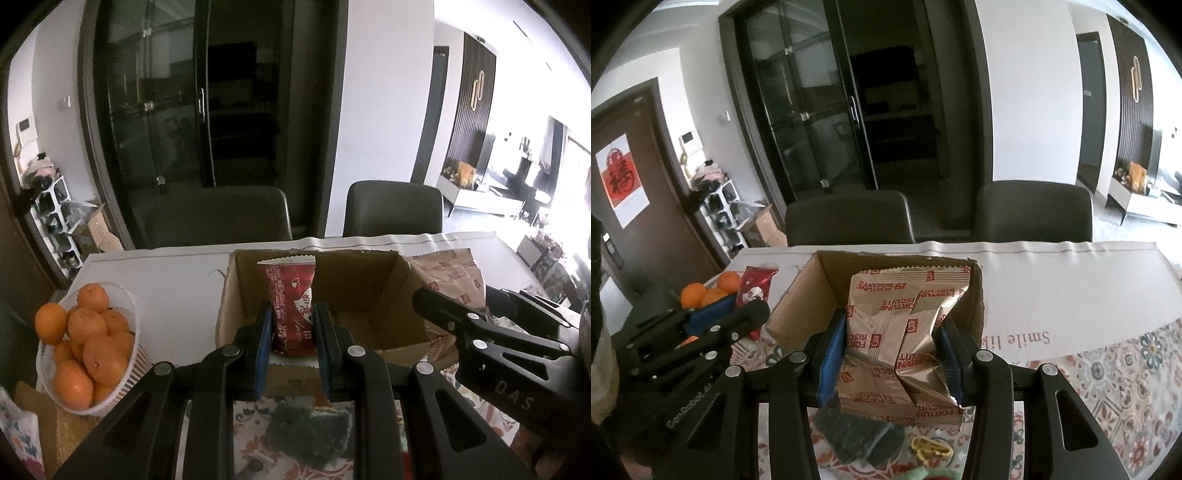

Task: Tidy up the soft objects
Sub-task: 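Carry both snacks over the cardboard box with both grippers, then open both grippers to drop the snacks into the box, then move both grippers back toward the plush bunny and red pompom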

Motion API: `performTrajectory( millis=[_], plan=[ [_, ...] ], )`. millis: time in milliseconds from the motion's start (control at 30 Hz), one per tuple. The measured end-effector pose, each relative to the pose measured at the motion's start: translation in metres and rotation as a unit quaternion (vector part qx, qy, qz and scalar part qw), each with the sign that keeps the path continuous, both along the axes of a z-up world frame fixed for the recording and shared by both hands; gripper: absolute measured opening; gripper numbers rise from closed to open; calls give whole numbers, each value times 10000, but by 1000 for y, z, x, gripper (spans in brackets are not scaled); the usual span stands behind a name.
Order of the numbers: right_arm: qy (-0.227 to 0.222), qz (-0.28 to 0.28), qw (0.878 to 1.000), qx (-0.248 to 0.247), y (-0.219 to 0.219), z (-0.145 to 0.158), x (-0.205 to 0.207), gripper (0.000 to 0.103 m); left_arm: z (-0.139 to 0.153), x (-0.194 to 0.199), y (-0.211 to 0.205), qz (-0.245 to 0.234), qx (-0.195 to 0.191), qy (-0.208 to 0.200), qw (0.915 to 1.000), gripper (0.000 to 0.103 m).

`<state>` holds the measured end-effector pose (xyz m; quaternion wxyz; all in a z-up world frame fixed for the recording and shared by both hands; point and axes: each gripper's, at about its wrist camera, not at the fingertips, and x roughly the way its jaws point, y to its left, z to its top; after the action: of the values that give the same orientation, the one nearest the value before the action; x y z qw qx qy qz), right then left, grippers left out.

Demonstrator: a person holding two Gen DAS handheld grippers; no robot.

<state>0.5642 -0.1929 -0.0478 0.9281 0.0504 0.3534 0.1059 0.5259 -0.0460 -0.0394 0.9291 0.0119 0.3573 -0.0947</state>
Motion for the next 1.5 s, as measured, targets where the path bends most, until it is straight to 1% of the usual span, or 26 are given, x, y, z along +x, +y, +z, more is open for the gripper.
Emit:
performTrajectory(
  millis=[333, 533, 767, 833, 867, 900, 933, 1000, 1067, 1167, 1233, 1300, 1333, 1400, 1500],
  plan=[
    [670, 23, 9975, 223, -7, -18, 52, 47, -10, 40, -6, -9, -5, 504, 9987, 23],
    [982, 46, 9950, 191, -9, -28, 80, 47, -17, 60, -7, -26, 39, 760, 9971, 23],
    [1244, 77, 9922, -10, -5, -42, 102, 48, -37, 79, -9, -43, 61, 1255, 9921, 23],
    [1329, 80, 9911, 7, -5, -45, 107, 48, -40, 82, -8, -38, 32, 1348, 9909, 26],
    [1368, 87, 9906, 4, -5, -47, 109, 49, -41, 82, -7, -26, 25, 1364, 9906, 34],
    [1396, 104, 9902, -2, -4, -49, 111, 52, -41, 83, -7, -18, 21, 1381, 9904, 38],
    [1429, 127, 9897, -15, -3, -50, 113, 54, -42, 83, -7, 3, 16, 1376, 9905, 43],
    [1435, 120, 9896, -60, -3, -52, 115, 64, -43, 83, -6, 40, 34, 1361, 9907, 43],
    [1413, 62, 9899, -133, -4, -52, 114, 67, -41, 81, -5, 65, 61, 1323, 9912, 43],
    [1326, -31, 9910, -191, -6, -47, 108, 68, -37, 75, -4, 3, 114, 1267, 9919, 49],
    [1194, -88, 9925, -248, -7, -41, 101, 68, -31, 69, -3, -21, 142, 1173, 9930, 49],
    [1108, -167, 9932, -311, -8, -35, 94, 75, -24, 62, -2, 32, 187, 1050, 9943, 55],
    [1087, -204, 9933, -320, -9, -32, 90, 75, -21, 58, 0, 47, 204, 988, 9949, 56],
    [1030, -360, 9934, -362, -12, -26, 81, 79, -13, 49, 0, 63, 287, 849, 9960, 65],
    [1024, -501, 9927, -383, -16, -22, 71, 79, -4, 34, -2, 71, 458, 608, 9971, 68]
  ],
)
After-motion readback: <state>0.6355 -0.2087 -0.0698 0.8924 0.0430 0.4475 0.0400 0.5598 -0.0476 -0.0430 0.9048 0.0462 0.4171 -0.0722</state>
